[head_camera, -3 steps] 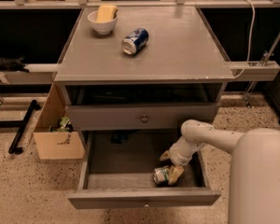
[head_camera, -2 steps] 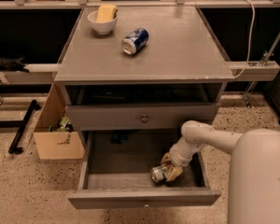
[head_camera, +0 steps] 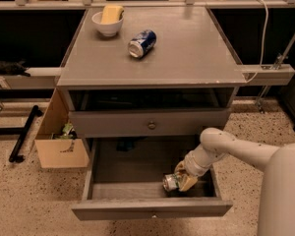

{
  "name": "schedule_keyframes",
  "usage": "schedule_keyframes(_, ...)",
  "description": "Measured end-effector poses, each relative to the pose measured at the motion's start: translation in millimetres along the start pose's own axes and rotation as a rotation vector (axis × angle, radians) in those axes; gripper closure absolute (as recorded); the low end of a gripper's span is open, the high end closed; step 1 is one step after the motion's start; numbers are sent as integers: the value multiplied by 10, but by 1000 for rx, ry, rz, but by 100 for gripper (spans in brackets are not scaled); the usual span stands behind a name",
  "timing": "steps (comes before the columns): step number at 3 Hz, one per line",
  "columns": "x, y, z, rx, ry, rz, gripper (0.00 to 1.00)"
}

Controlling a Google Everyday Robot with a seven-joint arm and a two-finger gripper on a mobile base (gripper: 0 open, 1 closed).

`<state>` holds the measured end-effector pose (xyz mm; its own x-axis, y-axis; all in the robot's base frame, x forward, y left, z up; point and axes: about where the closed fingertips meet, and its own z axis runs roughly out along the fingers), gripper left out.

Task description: Pick 7up can from middle drawer and place on counter

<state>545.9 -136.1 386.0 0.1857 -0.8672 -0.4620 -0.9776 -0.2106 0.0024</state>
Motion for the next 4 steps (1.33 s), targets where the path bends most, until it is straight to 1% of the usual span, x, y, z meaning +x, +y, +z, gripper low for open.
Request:
schedule_keyframes(1,-50,94,-421,81,-21,17,100)
schedule_keyframes(2,-51,94,-421,81,-21,17,100)
schedule_keyframes(3,-149,78,-666,120,-50,20,100)
schedule_keyframes(4,-435,74,-1292,192,-77,-1,100)
